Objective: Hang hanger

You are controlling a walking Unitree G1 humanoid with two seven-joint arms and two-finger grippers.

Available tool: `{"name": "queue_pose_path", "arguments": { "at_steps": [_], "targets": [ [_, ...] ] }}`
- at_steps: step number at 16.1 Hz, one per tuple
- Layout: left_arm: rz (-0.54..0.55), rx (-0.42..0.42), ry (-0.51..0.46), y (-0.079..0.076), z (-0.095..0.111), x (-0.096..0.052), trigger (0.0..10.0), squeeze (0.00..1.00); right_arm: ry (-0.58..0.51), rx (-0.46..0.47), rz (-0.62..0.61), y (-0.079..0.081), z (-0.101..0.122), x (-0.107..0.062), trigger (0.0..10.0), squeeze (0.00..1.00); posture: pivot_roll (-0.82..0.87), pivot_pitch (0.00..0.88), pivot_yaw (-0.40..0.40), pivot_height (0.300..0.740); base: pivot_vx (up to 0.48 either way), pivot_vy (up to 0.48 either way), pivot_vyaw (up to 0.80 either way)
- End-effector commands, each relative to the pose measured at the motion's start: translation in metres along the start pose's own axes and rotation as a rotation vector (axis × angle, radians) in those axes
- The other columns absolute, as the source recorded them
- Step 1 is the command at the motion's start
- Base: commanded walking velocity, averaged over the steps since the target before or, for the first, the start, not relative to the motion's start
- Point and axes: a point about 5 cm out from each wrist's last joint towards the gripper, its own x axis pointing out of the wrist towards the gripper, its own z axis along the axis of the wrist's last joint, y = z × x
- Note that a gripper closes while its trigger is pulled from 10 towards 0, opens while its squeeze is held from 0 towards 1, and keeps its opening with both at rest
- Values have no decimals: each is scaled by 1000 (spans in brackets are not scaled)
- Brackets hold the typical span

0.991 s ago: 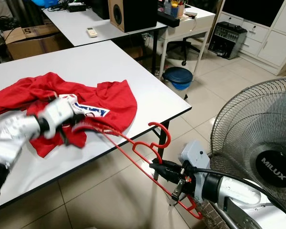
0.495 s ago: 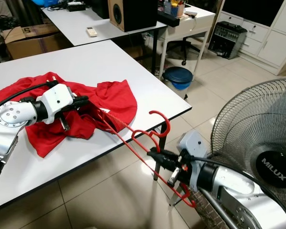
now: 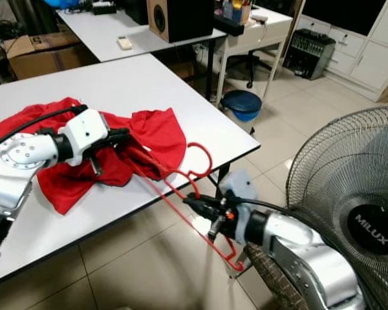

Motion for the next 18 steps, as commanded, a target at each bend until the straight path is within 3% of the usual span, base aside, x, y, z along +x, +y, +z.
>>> {"name": "queue_pose_path", "arguments": {
  "at_steps": [1, 3, 6, 9, 13, 15, 18],
  "targets": [
    [9, 23, 1, 4, 7, -1, 0, 0, -21, -11, -23, -2, 5, 2, 10000, 0, -174, 0, 5, 740, 0, 0, 0],
    [-53, 32, 8, -1, 6, -7, 0, 0, -61, -10, -120, -11, 10, 6, 10000, 0, -168, 0, 1, 740, 0, 0, 0],
    [-137, 35, 13, -6, 6, -17, 0, 0, -76, 141, -151, -19, 3, 7, 10000, 0, -164, 0, -7, 740, 0, 0, 0],
    [-158, -18, -31, -4, 17, -15, 0, 0, 6, 304, -234, -29, -28, 13, 10000, 0, -159, 0, -9, 740, 0, 0, 0],
    [-94, -7, -28, 3, 16, -17, 0, 0, 7, 348, -224, -29, -28, 13, 10000, 0, -158, 0, -12, 740, 0, 0, 0],
    [-55, -28, -65, 9, 23, -18, 0, 0, -172, 381, -158, -26, -4, 16, 10000, 0, -155, 0, -15, 740, 0, 0, 0],
    [-227, -68, -71, -10, 24, -23, 0, 0, -299, 510, -199, -39, 8, 25, 10000, 0, -145, 0, -18, 740, 0, 0, 0]
  ]
}}
